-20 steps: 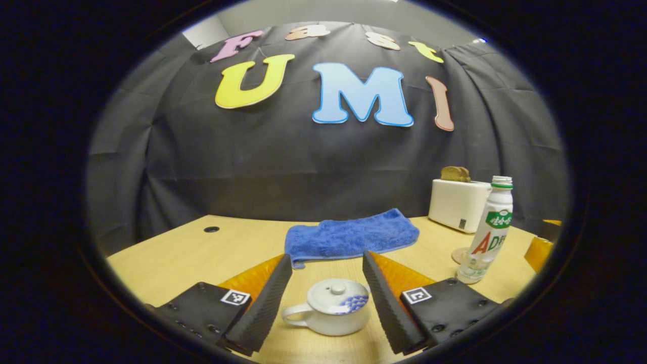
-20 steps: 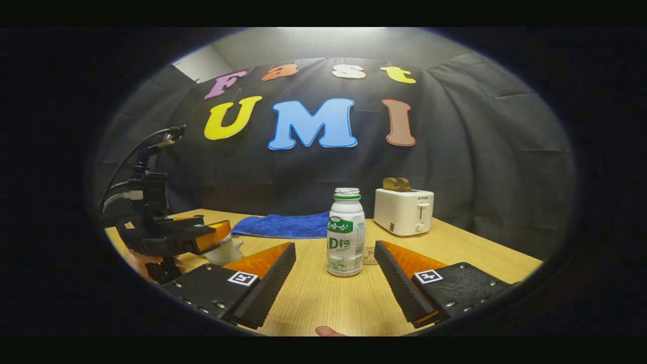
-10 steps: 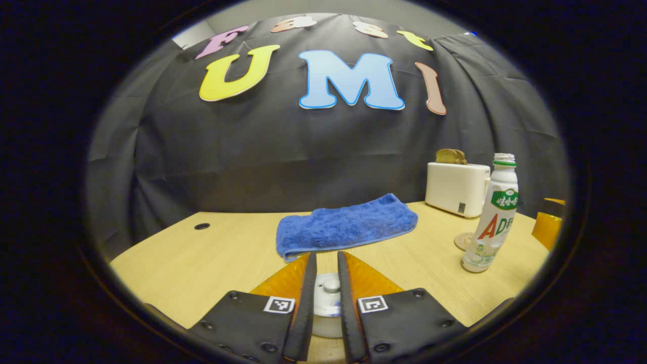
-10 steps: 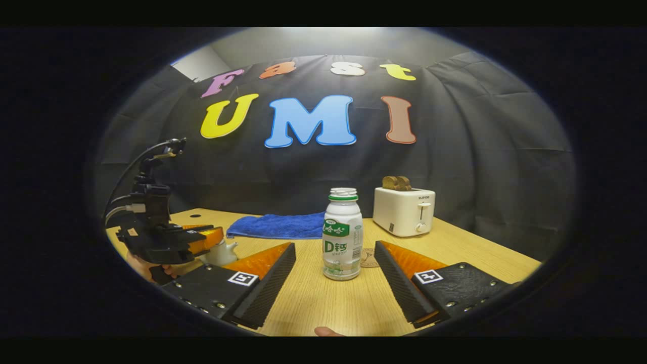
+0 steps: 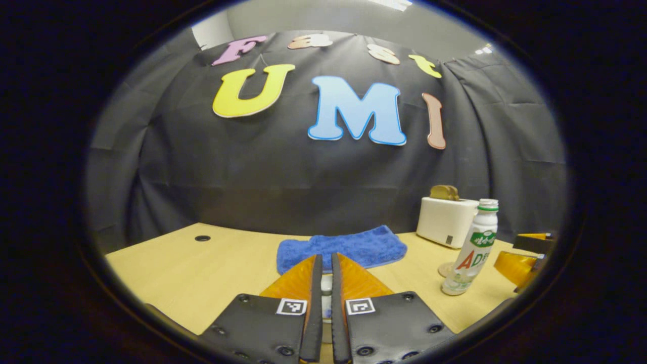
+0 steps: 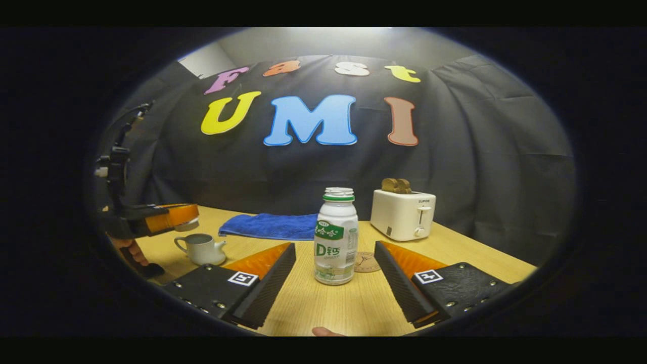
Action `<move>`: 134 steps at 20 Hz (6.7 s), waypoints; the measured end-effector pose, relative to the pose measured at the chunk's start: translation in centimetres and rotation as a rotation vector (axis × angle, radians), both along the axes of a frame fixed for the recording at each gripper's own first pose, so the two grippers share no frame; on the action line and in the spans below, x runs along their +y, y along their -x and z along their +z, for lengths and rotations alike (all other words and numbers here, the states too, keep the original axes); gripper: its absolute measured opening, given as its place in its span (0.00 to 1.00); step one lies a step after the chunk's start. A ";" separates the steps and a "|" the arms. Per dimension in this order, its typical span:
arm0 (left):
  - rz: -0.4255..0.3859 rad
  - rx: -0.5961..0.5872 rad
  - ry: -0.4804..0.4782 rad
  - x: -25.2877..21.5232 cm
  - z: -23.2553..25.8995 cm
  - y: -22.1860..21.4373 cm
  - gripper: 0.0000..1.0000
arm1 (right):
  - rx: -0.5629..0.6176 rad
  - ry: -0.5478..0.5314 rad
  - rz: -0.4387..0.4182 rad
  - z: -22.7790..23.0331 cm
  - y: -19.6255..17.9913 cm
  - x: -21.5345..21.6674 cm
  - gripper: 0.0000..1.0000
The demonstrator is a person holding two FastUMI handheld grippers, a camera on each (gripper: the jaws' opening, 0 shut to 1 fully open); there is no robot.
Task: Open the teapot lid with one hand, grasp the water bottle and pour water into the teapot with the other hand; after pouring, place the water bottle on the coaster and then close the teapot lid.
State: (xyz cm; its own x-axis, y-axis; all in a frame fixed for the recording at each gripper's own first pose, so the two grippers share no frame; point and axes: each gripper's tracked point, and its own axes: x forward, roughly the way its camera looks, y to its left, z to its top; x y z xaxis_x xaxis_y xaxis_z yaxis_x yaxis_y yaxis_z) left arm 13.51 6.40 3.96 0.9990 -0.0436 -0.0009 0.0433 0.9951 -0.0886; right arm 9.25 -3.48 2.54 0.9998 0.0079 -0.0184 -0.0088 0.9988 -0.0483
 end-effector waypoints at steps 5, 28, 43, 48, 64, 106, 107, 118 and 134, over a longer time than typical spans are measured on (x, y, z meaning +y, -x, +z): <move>-0.021 -0.104 0.081 0.9 3.7 6.9 0.18 | 0.033 0.027 -0.037 -0.8 -2.9 -0.2 0.97; -0.066 -0.059 -0.016 1.2 -0.6 18.9 0.18 | 0.024 0.232 0.025 -0.6 -7.8 3.0 0.72; -0.058 -0.074 -0.037 3.1 -3.0 24.4 0.18 | 0.017 0.737 0.195 -1.6 -7.1 10.5 0.72; -0.054 -0.105 -0.104 2.7 -2.3 25.4 0.18 | 0.028 0.898 0.213 -2.6 -7.5 11.4 0.72; -0.035 -0.103 -0.153 2.5 -2.5 25.5 0.14 | 0.019 1.241 0.216 -2.8 -9.1 11.8 0.72; -0.002 -0.089 -0.166 3.7 -3.0 25.3 0.18 | -0.138 1.793 0.176 0.1 -10.3 13.7 0.72; -0.001 -0.090 -0.167 3.8 -3.0 25.3 0.18 | -0.145 1.799 0.173 0.2 -10.4 13.7 0.72; -0.012 -0.086 -0.169 3.4 -3.0 25.3 0.18 | -0.184 1.859 0.152 1.9 -10.2 13.8 0.72; -0.005 -0.092 -0.171 3.6 -2.8 25.4 0.14 | -0.221 1.956 0.130 3.1 -10.2 13.6 0.72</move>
State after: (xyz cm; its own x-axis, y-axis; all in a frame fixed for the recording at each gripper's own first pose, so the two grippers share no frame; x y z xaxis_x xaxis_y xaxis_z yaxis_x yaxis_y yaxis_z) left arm -11.84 9.95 1.15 0.9951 -0.0552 0.0822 0.0481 0.9951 0.0859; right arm 19.47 10.10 5.68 0.9807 0.1952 0.0121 0.0945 -0.4191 -0.9030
